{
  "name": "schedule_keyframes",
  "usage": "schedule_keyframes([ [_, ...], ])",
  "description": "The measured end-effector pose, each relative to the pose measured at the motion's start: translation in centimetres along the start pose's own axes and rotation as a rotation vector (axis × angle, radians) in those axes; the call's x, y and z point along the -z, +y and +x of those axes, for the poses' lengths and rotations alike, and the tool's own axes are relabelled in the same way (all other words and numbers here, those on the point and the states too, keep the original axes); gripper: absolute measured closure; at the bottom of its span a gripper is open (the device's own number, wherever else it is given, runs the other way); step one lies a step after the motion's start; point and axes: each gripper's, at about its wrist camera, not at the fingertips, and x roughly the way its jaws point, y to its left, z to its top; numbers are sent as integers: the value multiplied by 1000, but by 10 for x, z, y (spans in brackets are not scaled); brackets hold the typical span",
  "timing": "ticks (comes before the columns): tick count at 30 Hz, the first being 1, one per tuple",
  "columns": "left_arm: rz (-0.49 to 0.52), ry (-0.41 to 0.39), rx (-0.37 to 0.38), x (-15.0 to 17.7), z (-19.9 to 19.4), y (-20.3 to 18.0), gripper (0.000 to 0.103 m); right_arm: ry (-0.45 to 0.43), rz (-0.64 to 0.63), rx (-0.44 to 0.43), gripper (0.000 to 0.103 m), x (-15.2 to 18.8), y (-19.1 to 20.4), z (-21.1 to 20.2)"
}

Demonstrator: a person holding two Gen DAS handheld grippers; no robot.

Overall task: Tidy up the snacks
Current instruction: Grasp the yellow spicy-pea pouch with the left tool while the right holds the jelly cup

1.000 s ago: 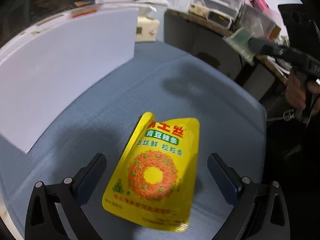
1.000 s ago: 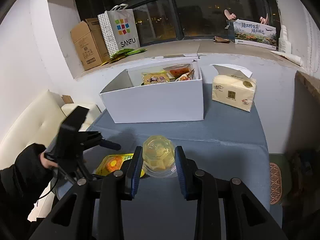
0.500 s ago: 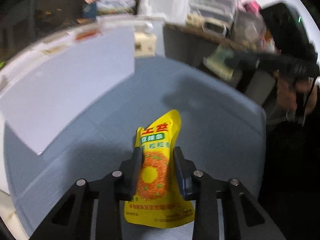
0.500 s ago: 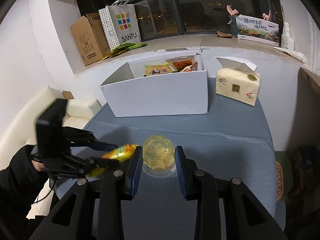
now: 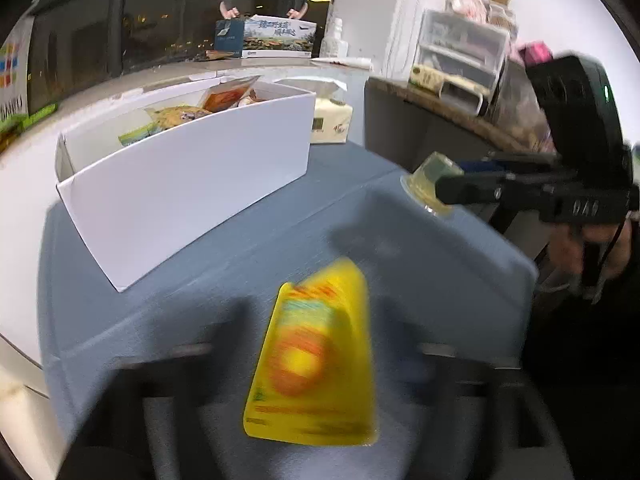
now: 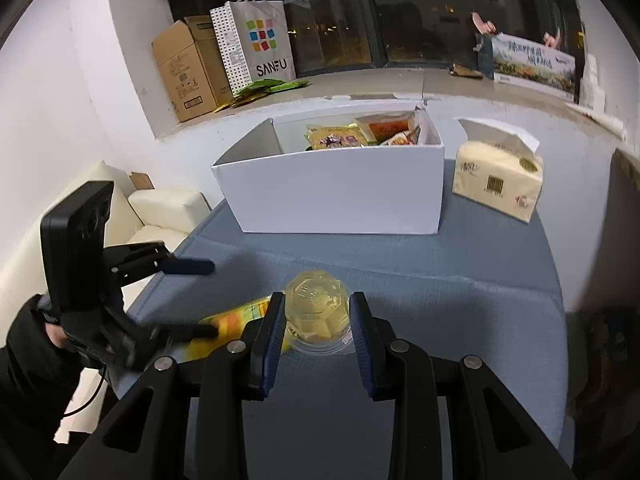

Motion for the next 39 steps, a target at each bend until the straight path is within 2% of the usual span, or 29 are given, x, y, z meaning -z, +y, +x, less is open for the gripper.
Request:
schedule_keyframes([
  [10,117,150,50,9,49,-13,8,4,32,6,68,7,-10,-4],
  [13,101,198,78,11,71,-8,11,10,35,3,68,10,-10,-3],
  [14,103,176,77,10,73,-7,14,11,36,2,68,10,-10,-2],
  [17,80,163,76,6,72,-5,51,15,39,4,68,11,-11,-2],
  [18,33,161,93,4,69,0,57,14,43,2,68,11,-12,-2],
  [22,45,138,51,12,58,-4,62,13,55,-3,68,12,-14,-1],
  [26,5,61,33,12,35,-3,62,12,50,-4,68,10,-12,1],
  [30,-67,-76,-13,-8,-2,9,62,-7,40,1,68,-4,-9,1],
  [36,-249,-277,-120,-58,-50,53,62,-92,24,-24,68,-62,-6,4],
  [39,-316,-338,-165,-86,-59,75,62,-117,33,-46,68,-97,-6,13],
])
